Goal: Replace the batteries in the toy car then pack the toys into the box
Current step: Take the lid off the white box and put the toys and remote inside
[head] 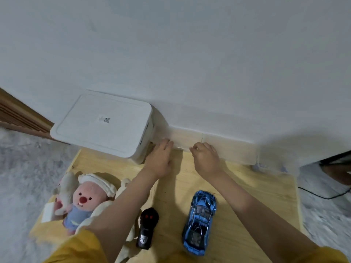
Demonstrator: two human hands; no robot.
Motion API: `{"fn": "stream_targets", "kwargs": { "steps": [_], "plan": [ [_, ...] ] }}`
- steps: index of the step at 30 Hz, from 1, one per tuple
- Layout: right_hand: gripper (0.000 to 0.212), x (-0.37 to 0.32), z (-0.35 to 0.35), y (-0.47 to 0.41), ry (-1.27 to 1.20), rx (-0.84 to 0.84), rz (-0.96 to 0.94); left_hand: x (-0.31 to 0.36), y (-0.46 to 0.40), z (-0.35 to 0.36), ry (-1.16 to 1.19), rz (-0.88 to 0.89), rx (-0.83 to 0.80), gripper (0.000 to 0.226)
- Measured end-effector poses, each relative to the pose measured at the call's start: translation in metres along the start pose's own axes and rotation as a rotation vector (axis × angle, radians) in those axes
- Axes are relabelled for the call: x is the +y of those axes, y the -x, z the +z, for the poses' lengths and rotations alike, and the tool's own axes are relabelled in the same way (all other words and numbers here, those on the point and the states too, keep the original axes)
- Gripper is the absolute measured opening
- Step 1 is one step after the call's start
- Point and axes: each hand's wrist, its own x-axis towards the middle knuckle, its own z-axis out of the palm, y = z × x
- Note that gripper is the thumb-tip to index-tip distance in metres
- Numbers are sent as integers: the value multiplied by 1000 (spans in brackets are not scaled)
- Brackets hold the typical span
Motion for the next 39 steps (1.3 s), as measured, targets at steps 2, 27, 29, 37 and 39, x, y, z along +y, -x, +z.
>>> {"fn": "stream_targets", "kwargs": {
  "steps": [2,27,29,37,39],
  "plan": [
    [35,-5,-8,4,-32,-41,1,10,15,-2,-29,-14,-26,77],
    [58,-239,-45,-50,-808,160,780,-199,86,-163,462,-503,387,78],
    [54,-251,-52,-50,-820,191,819,-202,86,-167,482,-488,375,78],
    [64,-263,-48,-51,-825,182,946,-203,96,-171,550,-431,342,83],
    [65,-264,-44,-47,-853,222,940,-203,101,-171,574,-406,359,82]
  ]
}}
